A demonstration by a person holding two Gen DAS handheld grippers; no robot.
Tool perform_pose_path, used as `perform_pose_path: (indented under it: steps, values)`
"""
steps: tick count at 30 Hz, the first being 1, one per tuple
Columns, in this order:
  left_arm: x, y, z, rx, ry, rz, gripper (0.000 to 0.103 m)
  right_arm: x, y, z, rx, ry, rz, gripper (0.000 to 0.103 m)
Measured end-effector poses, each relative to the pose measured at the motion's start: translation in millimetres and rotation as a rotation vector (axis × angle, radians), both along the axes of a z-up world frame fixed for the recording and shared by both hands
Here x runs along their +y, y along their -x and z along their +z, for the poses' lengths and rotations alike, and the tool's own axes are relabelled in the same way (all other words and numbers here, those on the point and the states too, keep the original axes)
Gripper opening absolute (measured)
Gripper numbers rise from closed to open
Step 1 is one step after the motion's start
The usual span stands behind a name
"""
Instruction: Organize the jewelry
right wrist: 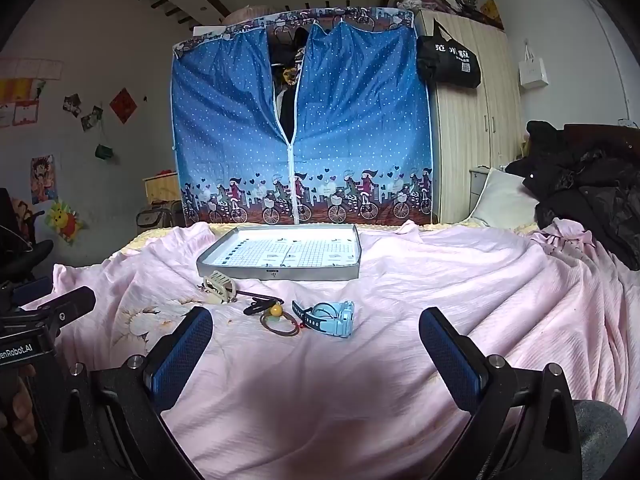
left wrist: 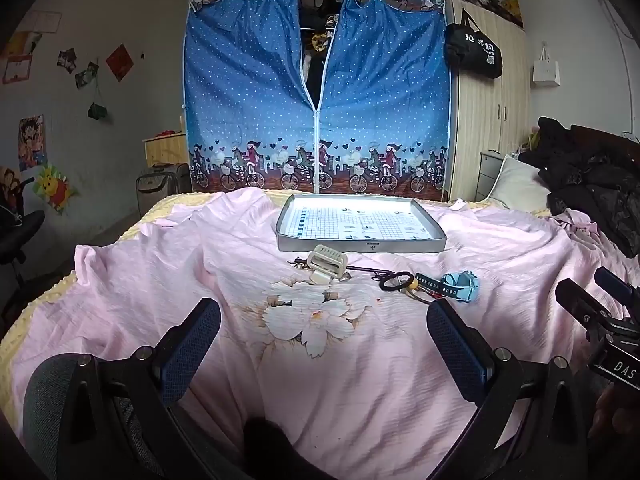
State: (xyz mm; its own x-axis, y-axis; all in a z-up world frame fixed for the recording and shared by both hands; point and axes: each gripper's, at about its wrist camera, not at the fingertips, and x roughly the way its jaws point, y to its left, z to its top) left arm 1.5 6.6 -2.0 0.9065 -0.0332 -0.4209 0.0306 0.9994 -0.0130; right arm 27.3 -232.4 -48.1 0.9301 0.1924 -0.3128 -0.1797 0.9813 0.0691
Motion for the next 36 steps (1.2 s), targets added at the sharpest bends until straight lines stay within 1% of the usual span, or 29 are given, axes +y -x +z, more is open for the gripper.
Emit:
perform_pose_path:
  steps: [22, 29, 36]
  values:
    - [-0.8, 0.1, -4.1, 0.013, -0.001, -0.003, 0.101, -1.0, -1.0, 2.6, 0.007, -0.002, -0.002, 0.103]
    - [-1.4, 0.3, -4.1, 0.017, 0.001, 0.004, 0.101, 1.0, -3.1, -5.9, 0.005, -0.010, -0.006, 0.103]
    - [-2.1, -0.3, -3.5, 0.022, 0.002, 0.009, 0.101, 0.6, -3.2, -3.2, 0.006, -0.010, -0.005, 0.103]
